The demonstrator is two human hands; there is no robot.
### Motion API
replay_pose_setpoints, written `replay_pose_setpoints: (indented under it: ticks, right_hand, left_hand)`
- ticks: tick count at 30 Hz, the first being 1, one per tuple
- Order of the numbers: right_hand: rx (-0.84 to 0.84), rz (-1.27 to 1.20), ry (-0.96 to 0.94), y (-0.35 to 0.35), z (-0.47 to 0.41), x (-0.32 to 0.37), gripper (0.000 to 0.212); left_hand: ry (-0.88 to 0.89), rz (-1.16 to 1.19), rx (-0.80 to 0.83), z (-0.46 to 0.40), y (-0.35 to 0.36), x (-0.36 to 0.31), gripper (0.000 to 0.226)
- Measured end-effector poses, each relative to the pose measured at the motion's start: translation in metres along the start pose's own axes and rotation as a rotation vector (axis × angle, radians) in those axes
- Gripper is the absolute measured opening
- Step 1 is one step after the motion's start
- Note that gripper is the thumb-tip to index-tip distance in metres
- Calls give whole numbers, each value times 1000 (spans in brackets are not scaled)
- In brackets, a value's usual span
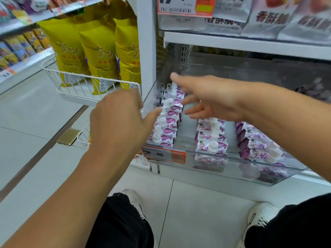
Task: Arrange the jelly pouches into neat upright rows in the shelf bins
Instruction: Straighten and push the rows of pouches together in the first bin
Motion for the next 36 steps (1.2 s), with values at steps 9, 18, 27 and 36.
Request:
replay_pose_setpoints:
  ticks: [9,18,27,36]
  right_hand:
    - [-167,1324,-123,-17,125,-79,32]
    - [-258,1424,-150,-24,106,-97,25]
    - [-429,1404,-214,-61,64,-85,10]
    - [-464,1326,-233,-79,32,-96,21]
  left_hand:
    - [579,-246,528,32,31,-59,32]
    - [572,-311,469,25,35,-63,12]
    - [618,-235,371,-30,63,-78,16]
    - [614,-208,334,-59,94,-85,10]
Point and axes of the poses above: each hand's wrist, its own z-axis away from the middle knuckle, its own y-axis out of the palm, x = y × z, the point moved 3 cm from there along -z, towards the middle knuckle, and after that the axes turned 5 degrees about -y, right-handed, at the moved point
